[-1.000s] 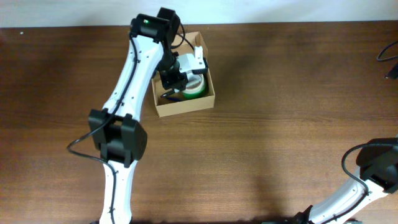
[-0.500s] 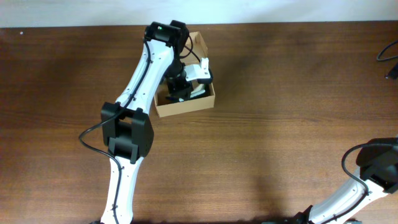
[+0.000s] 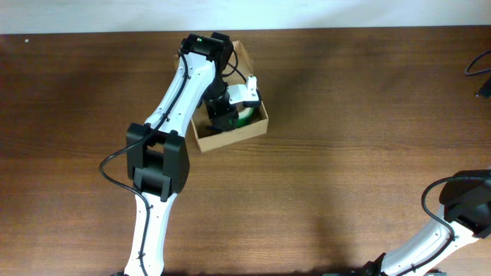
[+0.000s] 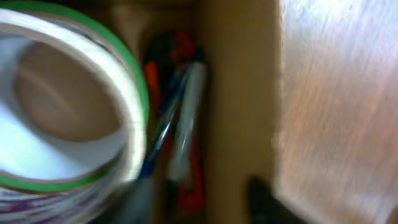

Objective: Pack container
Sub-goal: 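Carry the Sharpie into the box and release it, then lift the left gripper out and raise both arms toward the lid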

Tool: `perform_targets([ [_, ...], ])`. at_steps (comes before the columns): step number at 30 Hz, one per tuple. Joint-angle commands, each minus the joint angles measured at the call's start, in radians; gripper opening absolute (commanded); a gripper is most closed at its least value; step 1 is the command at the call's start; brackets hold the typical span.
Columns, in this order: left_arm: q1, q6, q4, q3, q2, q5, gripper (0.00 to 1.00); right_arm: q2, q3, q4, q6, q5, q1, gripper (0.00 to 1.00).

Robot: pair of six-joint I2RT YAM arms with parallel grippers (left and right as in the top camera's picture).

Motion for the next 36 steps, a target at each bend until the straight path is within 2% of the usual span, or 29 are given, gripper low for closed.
perform_targets([
  [1,0.000,-0.068,0.023,-0.006,0.005,0.001,0.72,-0.010,-0.001,0.001,0.000,0.012,0.002,0.99],
  [4,0.000,-0.108,0.037,-0.006,-0.025,-0.018,0.77,-0.010,-0.001,0.001,0.000,0.012,0.002,0.99],
  [12,0.000,-0.169,0.043,-0.006,-0.207,-0.036,0.81,-0.010,-0.001,0.001,0.000,0.012,0.002,0.99],
  [18,0.003,-0.177,0.052,-0.006,-0.327,-0.037,0.81,-0.010,-0.001,0.001,0.000,0.012,0.002,0.99],
  [21,0.008,-0.236,0.099,-0.006,-0.365,-0.083,0.81,-0.010,-0.001,0.001,0.000,0.012,0.002,0.99],
  [23,0.016,-0.332,0.167,-0.006,-0.389,-0.157,0.82,-0.010,-0.001,0.001,0.000,0.012,0.002,0.99],
  [26,0.042,-0.579,0.293,-0.006,-0.423,-0.320,0.82,-0.010,-0.001,0.008,0.024,-0.026,0.002,0.99],
  [29,0.080,-0.785,0.354,-0.006,-0.446,-0.439,0.79,-0.010,-0.001,0.003,0.044,-0.210,0.001,0.99],
  [30,0.095,-0.825,0.357,-0.006,-0.449,-0.450,0.72,-0.010,-0.001,0.000,0.039,-0.287,0.001,0.99],
  [31,0.111,-0.864,0.356,-0.006,-0.452,-0.457,0.65,-0.010,-0.005,0.002,0.023,-0.365,0.005,0.82],
  [33,0.143,-0.966,0.345,-0.006,-0.452,-0.477,0.57,-0.009,-0.007,-0.004,-0.029,-0.424,0.027,0.51],
  [36,0.204,-1.080,0.303,-0.009,-0.451,-0.478,0.33,-0.009,-0.007,-0.024,-0.030,-0.437,0.087,0.23],
])
